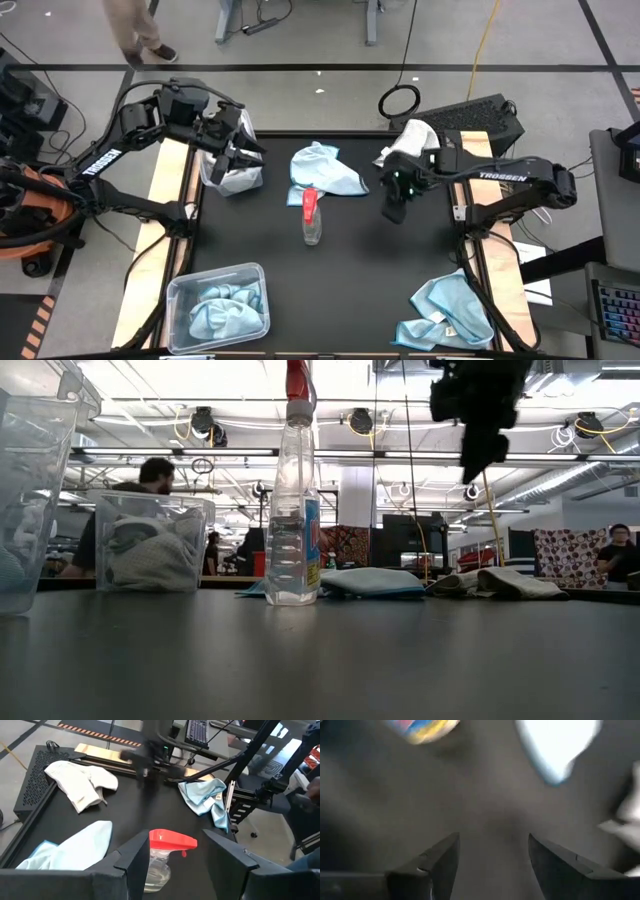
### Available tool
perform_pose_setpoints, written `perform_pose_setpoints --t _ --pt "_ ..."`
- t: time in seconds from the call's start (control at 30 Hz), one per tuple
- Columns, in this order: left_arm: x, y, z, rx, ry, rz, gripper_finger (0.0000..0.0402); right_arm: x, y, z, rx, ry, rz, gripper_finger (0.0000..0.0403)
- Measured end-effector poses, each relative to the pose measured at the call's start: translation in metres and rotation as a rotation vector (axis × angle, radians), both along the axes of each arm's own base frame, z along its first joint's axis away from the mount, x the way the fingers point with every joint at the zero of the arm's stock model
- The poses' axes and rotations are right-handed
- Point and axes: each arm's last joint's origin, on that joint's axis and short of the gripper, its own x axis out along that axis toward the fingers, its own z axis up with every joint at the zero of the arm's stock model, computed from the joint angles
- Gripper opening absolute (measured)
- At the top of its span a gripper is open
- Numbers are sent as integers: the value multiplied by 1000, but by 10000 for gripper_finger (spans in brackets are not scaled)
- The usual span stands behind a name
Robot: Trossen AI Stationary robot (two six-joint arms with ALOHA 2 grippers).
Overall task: Sort microfiber towel by color & place in baskets
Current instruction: Put the blue towel into the bottom transparent bin
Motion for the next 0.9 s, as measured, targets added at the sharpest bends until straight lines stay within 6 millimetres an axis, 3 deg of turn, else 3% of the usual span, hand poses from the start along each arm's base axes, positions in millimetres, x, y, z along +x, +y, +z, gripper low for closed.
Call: perform_pose_setpoints --t 0.47,0.9 --pt "12 5 -7 3 36 11 183 -30 108 -20 218 94 154 226" --pt "15 6 -8 -6 46 13 183 -90 206 -41 302 239 189 226"
